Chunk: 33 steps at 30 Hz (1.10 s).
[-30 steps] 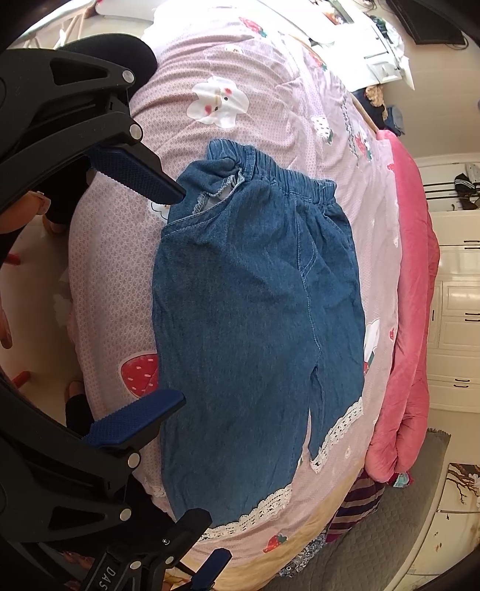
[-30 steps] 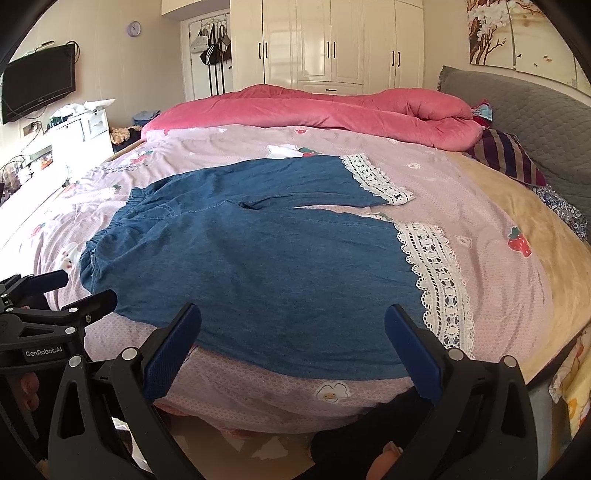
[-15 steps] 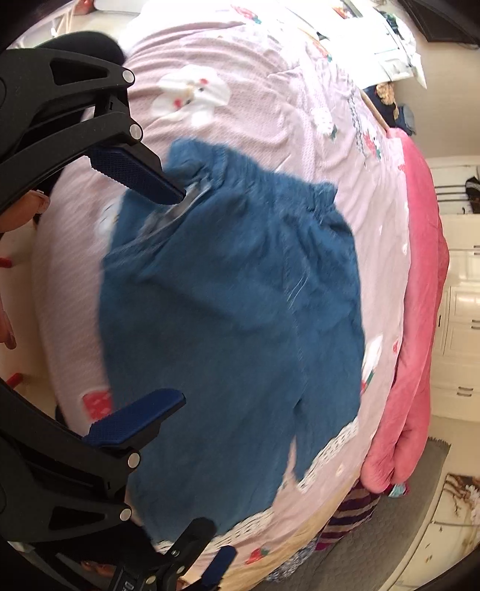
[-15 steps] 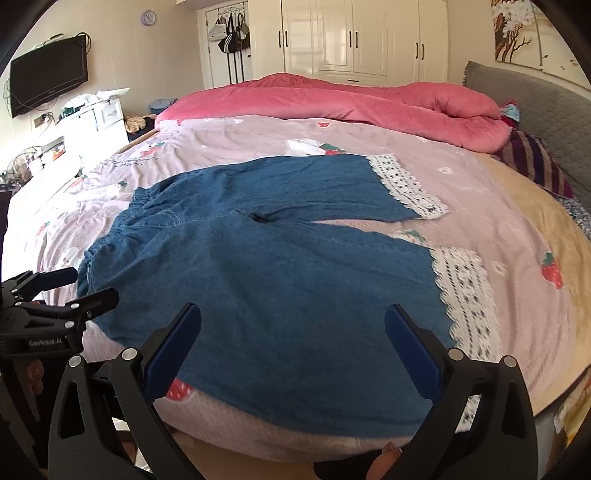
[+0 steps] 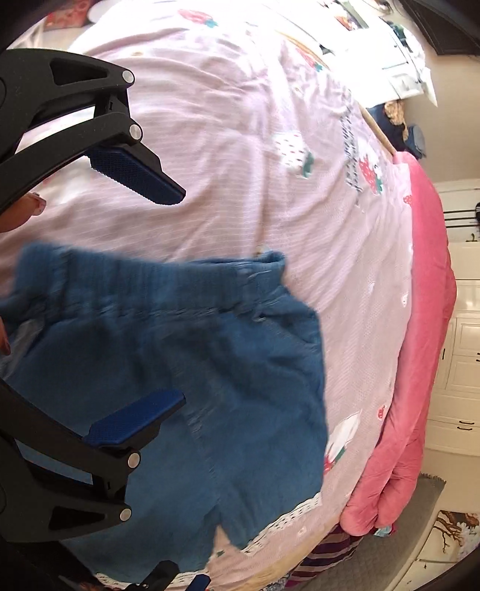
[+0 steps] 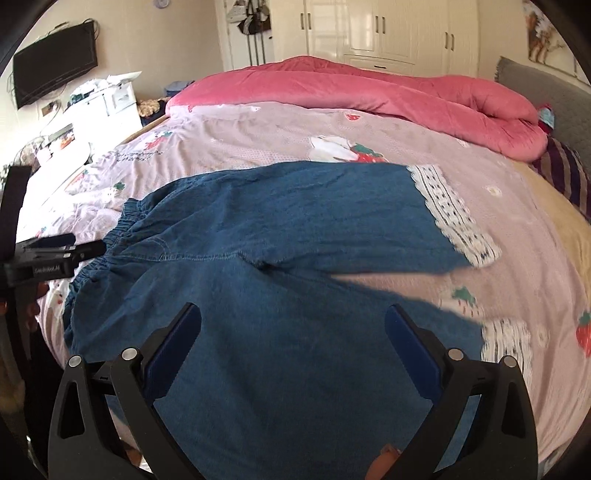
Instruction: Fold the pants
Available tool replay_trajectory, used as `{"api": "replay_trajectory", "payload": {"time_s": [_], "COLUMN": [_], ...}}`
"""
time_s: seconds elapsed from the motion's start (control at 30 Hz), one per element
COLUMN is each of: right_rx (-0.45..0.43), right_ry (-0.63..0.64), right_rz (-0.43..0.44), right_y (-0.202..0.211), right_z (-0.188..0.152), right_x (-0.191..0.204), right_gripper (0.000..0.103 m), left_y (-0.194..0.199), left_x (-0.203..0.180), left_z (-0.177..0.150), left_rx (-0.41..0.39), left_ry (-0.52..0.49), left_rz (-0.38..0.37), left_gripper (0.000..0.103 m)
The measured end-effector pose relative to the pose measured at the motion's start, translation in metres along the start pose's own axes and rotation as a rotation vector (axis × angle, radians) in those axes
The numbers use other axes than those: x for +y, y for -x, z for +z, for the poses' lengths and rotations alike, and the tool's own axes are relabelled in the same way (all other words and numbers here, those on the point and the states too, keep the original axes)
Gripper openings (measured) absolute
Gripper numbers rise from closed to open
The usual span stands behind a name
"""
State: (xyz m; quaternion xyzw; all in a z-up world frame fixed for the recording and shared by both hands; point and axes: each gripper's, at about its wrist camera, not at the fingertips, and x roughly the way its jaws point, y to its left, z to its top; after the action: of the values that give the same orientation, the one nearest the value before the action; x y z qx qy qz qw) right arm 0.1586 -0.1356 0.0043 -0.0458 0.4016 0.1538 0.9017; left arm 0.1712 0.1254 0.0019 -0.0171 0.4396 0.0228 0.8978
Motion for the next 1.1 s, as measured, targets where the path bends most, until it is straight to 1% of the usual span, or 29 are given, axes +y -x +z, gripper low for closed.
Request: {"api": "replay_trajectory", "payload": {"time_s": [0.03,0.13,0.2,0.27,0.37,0.4,0.43,0.47,0.53,0.57,0.63,0.67,0.73,0.83,0.97,1.03,1.1], "right_rx": [0.004,0.026,0.036,0.028,0.051,0.061,0.072,0.079,0.089,0.088,0.085,0.085,0.093,0.114,0.146,0.156,0.172], "right_ry": [0.01,0.02,0.053,0.108,0.119,0.113,0.108,0.106,0.119,0.126,0.144,0.153,0.17,0.22,0.314,0.375,0.42], "right_rz": [0.008,0.045,0.022,-0.003,0.024,0.033,0.049,0.05,0.048,0.047,0.051,0.055,0.068,0.072,0.095,0.109,0.121], "right_y": [-0.005,-0.022,-0.034,-0.043,-0.059,-0.065,-0.071,-0.075,-0.085,-0.088,-0.096,-0.101,-0.113,-0.135,-0.161,-0.172,-0.181], "right_z": [0.006,0.025,0.037,0.049,0.065,0.069,0.076,0.08,0.09,0.093,0.103,0.108,0.118,0.134,0.156,0.165,0.171], "right_x": [0.001,0.0,0.002,0.008,0.008,0.007,0.007,0.007,0.009,0.01,0.013,0.014,0.016,0.021,0.033,0.04,0.044], "right_gripper": [0.099,0.099,0.099,0.099,0.099,0.099,0.099,0.099,0.099,0.099,0.099,0.099,0.099,0.099,0.099,0.099,0.099], "left_y": [-0.005,-0.028,-0.044,-0.057,-0.074,-0.079,-0.083,-0.088,-0.094,-0.096,-0.102,-0.105,-0.108,-0.104,-0.092,-0.084,-0.078], "left_x": [0.001,0.004,0.004,0.004,0.004,0.004,0.006,0.007,0.011,0.013,0.014,0.014,0.012,0.012,0.024,0.029,0.034], "left_z": [0.005,0.022,0.034,0.043,0.054,0.055,0.056,0.058,0.062,0.064,0.067,0.067,0.066,0.068,0.074,0.077,0.08], "left_rx": [-0.003,0.023,0.033,0.038,0.054,0.059,0.062,0.066,0.064,0.064,0.069,0.075,0.066,0.041,-0.008,-0.042,-0.059], "left_ry": [-0.011,-0.033,-0.05,-0.074,-0.114,-0.122,-0.127,-0.134,-0.129,-0.129,-0.13,-0.135,-0.151,-0.164,-0.108,-0.094,-0.077], "left_rz": [0.001,-0.002,-0.007,-0.005,-0.005,0.003,0.008,0.005,-0.016,-0.027,-0.041,-0.056,-0.055,-0.086,-0.16,-0.173,-0.191], "left_gripper": [0.094,0.094,0.094,0.094,0.092,0.086,0.084,0.083,0.076,0.067,0.044,0.039,0.033,0.027,0.025,0.025,0.025]}}
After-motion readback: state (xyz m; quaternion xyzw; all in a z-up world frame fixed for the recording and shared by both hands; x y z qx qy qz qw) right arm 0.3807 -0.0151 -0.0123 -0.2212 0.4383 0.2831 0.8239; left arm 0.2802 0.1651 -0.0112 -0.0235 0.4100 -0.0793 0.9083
